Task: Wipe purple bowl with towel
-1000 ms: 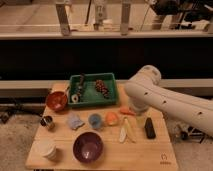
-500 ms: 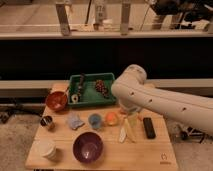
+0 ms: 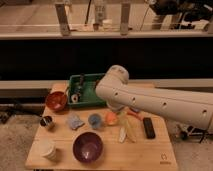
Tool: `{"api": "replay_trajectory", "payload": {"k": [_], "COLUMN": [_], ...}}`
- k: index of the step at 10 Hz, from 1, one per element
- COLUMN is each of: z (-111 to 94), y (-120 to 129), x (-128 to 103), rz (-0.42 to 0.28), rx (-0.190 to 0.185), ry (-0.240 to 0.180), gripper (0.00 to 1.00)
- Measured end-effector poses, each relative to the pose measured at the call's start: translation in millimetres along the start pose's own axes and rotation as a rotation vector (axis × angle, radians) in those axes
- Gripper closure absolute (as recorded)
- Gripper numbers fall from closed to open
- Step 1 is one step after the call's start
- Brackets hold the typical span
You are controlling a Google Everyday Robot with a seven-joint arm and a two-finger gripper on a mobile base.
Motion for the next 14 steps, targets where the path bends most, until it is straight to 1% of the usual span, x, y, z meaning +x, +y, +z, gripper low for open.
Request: {"api": "replay_trajectory", "payload": {"k": [1,3,4,5,6,10,11,12,14], "z": [0.9,4.3,6.5,8.4,10.4,16.3,16.0,16.4,19.5], "y": [-7.0,-12.7,-15.2,-18.4,-26.0,-36.6,-41.0,-46.4,-50.0], "x": [-11.8,-22.4,-27.1,-33.1,-46.1,-62.7,-71.2,-81.6,-89.3], "rz": [-0.022,-0.061,-0.082,-0.094,-0.117,-0.172,-0.187,-0.205,-0.228], "rx": [-0.001,-0.003,-0.005,-0.006,-0.006,-0.010,-0.007,-0.005,-0.004], "ry": [-0.003,-0.007,-0.010,-0.011,-0.013,-0.016,-0.018,-0.021,-0.025], "gripper": [0.20,0.20,0.22,0.26,0.28,0.29,0.34,0.43,0.64]}}
